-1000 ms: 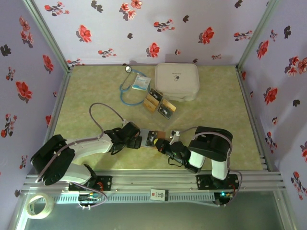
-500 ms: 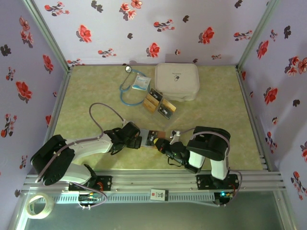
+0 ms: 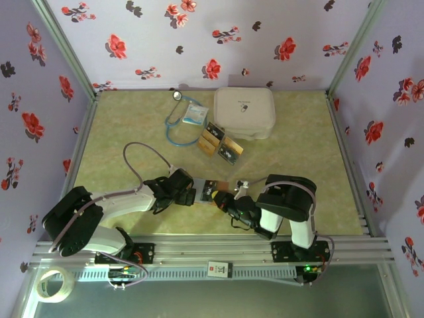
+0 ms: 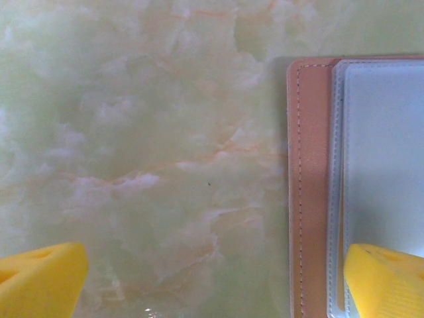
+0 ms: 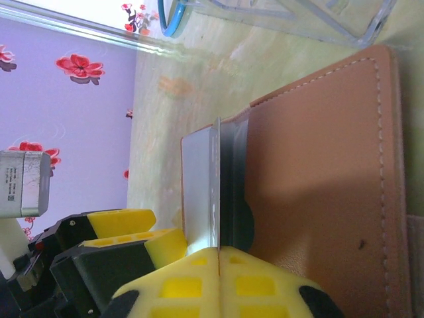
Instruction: Put the credit cards into the card holder
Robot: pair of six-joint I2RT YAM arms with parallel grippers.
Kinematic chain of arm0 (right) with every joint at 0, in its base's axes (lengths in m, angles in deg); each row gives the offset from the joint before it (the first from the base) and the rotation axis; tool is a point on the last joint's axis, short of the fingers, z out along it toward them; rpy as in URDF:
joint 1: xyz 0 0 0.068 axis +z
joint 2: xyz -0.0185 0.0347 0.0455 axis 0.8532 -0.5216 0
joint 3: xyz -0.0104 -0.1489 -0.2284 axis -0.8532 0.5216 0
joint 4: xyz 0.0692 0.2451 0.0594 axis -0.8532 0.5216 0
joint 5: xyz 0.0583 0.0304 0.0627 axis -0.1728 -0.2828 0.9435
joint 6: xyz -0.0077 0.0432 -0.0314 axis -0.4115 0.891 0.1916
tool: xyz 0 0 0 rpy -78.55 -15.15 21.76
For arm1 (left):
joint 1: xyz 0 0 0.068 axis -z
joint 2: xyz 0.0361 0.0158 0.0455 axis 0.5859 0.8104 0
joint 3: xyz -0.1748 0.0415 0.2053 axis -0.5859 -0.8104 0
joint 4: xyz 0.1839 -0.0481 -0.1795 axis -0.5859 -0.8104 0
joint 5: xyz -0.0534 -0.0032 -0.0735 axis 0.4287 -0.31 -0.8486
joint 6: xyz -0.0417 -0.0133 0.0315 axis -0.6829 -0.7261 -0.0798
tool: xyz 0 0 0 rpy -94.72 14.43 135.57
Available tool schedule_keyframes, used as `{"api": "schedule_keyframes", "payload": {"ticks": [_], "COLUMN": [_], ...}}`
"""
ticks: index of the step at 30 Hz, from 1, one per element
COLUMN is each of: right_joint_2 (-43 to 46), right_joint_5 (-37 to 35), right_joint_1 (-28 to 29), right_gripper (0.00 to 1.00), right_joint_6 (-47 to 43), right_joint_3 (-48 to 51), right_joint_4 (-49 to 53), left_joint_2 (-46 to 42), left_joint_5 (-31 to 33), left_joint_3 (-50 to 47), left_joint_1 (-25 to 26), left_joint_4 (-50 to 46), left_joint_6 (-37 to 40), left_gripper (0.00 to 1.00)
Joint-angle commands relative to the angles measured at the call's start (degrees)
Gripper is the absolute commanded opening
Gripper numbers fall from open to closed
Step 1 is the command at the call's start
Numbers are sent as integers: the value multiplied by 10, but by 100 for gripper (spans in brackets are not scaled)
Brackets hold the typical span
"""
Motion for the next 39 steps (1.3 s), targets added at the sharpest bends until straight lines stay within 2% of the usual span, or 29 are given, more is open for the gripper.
{"api": "schedule_keyframes", "payload": {"ticks": [1, 4, 6, 11, 16, 24, 28, 33, 39], "right_joint_2": [-4, 39, 77, 201, 344, 492, 505, 473, 416], "right_joint_5": [-2, -12, -15, -2, -8, -32, -33, -29, -30], "right_joint_1": [6, 6, 4, -3, -19, -66, -74, -73, -78], "right_gripper": [25, 42, 49, 55, 59, 59, 59, 59, 47], "right_joint_6": [-1, -11, -19, -71, -145, -207, -211, -209, -222], "right_joint_3": [5, 8, 6, -37, -105, -143, -136, -131, -149], "right_joint_4": [108, 159, 207, 394, 633, 874, 925, 913, 884], "left_joint_2": [3, 4, 4, 4, 0, -2, -5, -3, 3], "left_joint_5": [25, 25, 25, 26, 26, 23, 23, 23, 22], "left_joint_3": [-14, -13, -12, -11, -10, 0, 4, 4, 5], "left_joint_1": [-3, -3, -3, -3, -3, -3, -3, -3, -3], "left_joint_4": [-25, -25, -24, -25, -26, -25, -27, -22, -16], "left_joint_6": [3, 3, 3, 2, 0, -1, 2, 4, 6], "left_gripper": [100, 100, 100, 100, 100, 100, 100, 100, 100]}}
